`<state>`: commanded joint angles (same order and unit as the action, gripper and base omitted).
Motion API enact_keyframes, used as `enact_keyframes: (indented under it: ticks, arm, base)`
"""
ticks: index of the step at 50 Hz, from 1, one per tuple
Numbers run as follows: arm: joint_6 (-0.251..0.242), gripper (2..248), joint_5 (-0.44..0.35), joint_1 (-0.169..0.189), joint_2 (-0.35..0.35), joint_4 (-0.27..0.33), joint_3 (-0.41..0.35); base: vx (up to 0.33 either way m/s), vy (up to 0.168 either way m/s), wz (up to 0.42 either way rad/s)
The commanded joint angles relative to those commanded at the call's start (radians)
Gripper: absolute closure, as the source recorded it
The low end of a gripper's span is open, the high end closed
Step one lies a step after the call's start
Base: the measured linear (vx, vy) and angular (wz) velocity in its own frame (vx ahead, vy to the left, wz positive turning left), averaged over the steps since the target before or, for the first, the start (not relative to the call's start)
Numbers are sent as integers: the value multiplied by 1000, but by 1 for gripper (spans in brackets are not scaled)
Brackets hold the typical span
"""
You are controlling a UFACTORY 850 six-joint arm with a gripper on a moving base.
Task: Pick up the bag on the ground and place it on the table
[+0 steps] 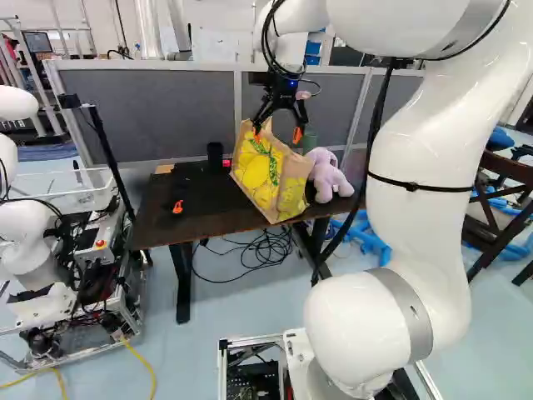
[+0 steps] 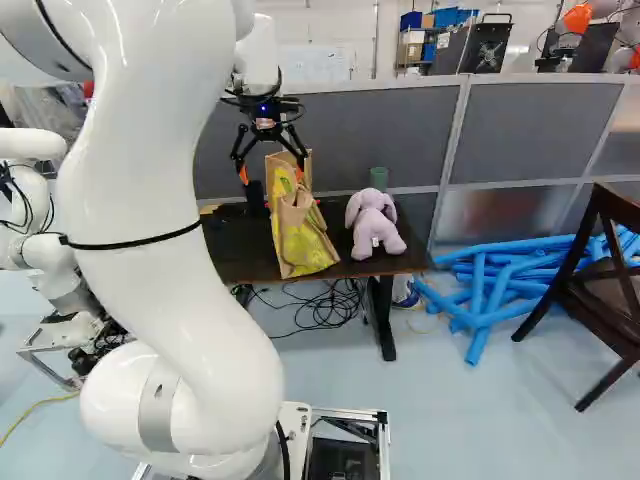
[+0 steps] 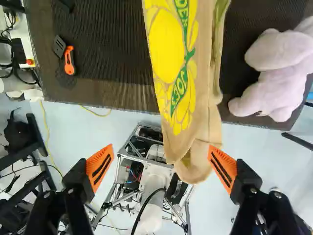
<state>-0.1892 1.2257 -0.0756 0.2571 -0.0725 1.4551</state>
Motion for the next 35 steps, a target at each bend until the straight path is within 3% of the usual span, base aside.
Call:
enact_keyframes:
  ticks: [35]
  arm:
    - [0,3,0,0,0,0,0]
  base:
    - [-194,-2,11]
